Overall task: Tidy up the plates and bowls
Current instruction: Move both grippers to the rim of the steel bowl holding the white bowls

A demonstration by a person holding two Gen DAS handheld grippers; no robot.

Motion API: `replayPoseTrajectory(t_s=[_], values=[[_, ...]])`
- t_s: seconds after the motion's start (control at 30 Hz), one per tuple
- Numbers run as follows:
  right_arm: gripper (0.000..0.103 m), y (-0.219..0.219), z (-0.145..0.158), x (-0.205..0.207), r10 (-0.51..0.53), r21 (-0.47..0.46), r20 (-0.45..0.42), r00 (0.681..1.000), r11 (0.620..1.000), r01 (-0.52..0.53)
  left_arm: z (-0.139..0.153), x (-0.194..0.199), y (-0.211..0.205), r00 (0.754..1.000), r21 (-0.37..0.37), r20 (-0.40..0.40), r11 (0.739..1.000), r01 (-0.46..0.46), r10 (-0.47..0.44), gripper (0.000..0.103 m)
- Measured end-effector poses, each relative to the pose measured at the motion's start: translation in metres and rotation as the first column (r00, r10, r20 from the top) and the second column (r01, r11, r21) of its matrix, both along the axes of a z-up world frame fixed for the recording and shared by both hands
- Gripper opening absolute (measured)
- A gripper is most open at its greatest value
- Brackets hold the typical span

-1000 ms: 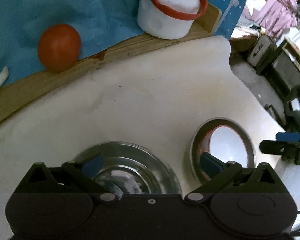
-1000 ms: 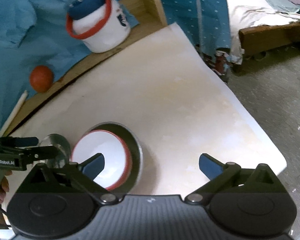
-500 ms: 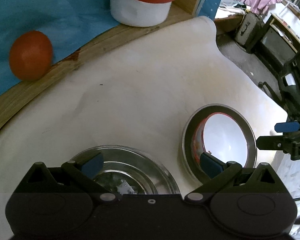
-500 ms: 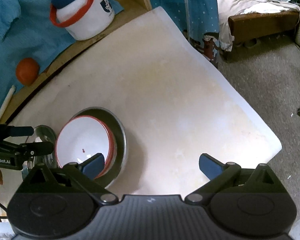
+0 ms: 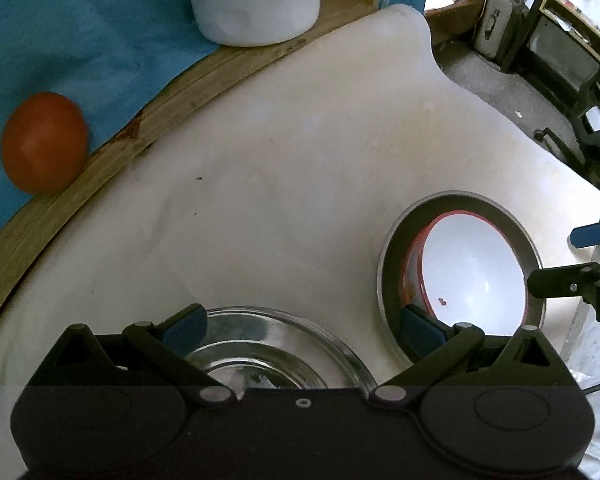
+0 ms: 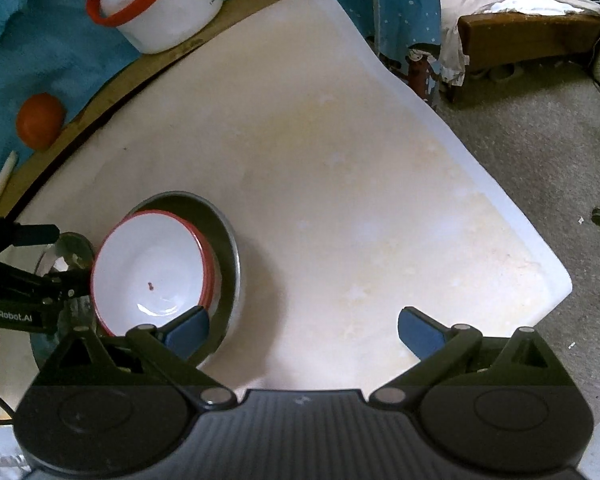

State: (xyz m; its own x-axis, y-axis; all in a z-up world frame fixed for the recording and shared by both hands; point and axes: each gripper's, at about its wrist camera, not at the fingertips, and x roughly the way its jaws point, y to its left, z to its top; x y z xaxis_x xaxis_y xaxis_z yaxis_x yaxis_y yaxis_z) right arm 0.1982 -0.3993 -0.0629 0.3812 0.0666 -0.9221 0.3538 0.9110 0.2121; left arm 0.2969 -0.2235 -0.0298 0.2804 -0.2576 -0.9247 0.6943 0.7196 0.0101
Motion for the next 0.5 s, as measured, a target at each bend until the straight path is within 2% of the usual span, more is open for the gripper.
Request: replayPoseTrajectory(t_s=[0.27,0.5], values=[[0.102,-0.001,-0.005,0.005,0.003,0.000,-0.021,1.000,1.000,-0.003,-0.002,-0.001,-0.011,0.999,0.042,0.037,0.999,0.027,-0.028,0.102],[0.102,-0.002,-0.009,0.009,0.010,-0.007,-0.030,1.000,1.000,-0.010,-0.001,0.002,-0.014,0.997,0.032,0.056,0.998,0.049,-0.051,0.099]])
